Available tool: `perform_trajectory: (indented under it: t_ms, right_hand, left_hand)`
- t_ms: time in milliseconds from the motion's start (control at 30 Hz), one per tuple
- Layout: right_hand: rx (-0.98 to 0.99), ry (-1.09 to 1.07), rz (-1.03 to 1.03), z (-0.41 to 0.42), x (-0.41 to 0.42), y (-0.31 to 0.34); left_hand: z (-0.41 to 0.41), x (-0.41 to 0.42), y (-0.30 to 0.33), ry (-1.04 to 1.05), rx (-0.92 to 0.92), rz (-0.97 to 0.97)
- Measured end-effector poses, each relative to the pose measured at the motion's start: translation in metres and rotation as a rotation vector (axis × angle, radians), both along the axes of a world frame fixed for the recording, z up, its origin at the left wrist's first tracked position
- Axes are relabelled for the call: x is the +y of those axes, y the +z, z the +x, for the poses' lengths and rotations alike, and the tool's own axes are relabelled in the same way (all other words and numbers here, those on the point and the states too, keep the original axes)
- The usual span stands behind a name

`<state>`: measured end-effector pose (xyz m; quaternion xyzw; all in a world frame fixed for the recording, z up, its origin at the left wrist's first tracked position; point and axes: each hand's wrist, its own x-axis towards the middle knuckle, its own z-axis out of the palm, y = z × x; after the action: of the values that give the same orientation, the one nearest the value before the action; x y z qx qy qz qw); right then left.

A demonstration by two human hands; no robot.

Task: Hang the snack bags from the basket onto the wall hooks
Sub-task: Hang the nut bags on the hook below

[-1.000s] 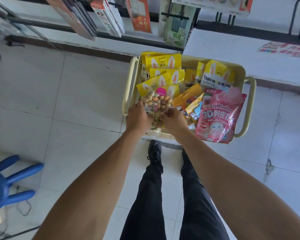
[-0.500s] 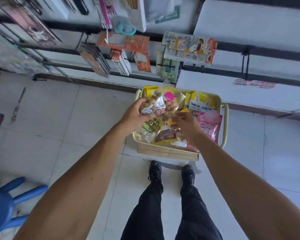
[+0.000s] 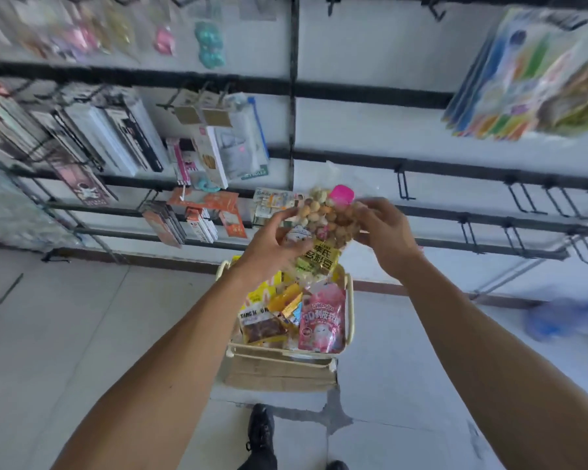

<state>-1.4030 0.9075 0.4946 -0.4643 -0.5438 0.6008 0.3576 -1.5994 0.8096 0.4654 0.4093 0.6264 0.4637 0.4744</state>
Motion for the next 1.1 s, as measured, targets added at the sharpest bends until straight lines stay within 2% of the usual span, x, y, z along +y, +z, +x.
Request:
perform_trajectory:
  t_ms: [233,333,433,533,700,900,1100]
  right_hand:
    - [0.244,-0.125,0.022,0.107,-0.008,0.054]
    - [0.327,-0.17,-0.011,0.148,-0.012,0.06]
    - [0.374,-0.199,-0.025,0.19,-0.013,0.059]
    - [0.346,-0.209,-0.037,0.227,-0.016,0.054]
    - [0.34,-0.257,-0.054,0.267,-0.007,0.048]
    - [0.195,-0.271,-0.01,0.301,0.012,0.06]
    - [0.129,-0.286,0.006,0.33,0.047,0.07]
  left_hand:
    - [0.083,-0.004,0.029,-0.027,-0.158,-0.069]
    - [0.124,0.0,0.041,0.004,-0.222,-0.007]
    - [0.158,0.013,0.059,0.06,-0.157,0.092]
    - [0.183,0.031,0.078,0.114,-0.047,0.18]
    - [0.215,0.069,0.11,0.127,0.006,0.294]
    - [0.251,0.112,0.131,0.103,-0.026,0.364]
    - [0.283,0.166,0.146,0.064,-0.137,0.398]
